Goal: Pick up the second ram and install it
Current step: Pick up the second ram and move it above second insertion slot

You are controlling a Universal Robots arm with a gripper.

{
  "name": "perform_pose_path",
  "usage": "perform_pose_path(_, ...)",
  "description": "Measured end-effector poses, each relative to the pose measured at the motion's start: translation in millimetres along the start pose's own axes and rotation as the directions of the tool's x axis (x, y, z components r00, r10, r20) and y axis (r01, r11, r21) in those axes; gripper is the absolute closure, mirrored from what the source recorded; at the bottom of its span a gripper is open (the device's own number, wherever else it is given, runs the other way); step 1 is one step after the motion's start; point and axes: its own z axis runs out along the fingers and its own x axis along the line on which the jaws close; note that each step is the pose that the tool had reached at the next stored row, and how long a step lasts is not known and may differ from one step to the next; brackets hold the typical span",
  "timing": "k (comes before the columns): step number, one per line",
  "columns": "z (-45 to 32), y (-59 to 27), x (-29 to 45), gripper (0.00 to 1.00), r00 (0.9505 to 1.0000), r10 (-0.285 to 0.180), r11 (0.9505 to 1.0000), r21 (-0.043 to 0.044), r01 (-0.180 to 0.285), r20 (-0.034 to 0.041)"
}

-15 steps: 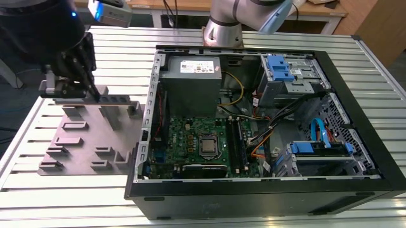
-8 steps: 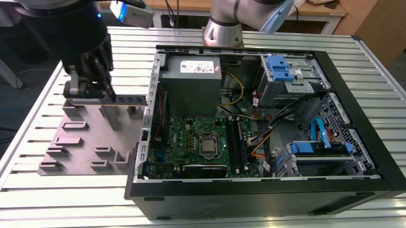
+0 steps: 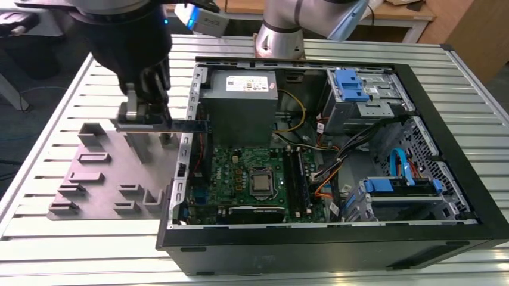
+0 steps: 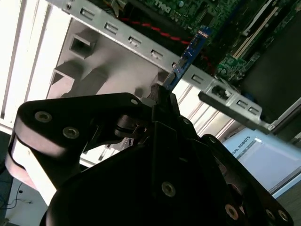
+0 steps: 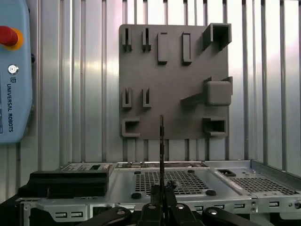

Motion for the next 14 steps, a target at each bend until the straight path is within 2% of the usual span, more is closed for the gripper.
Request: perform_pose_path(14, 1.5, -63.7, -1.6, 0.89, 1.0, 0.0, 1.0, -0.0004, 0.0, -0.0001)
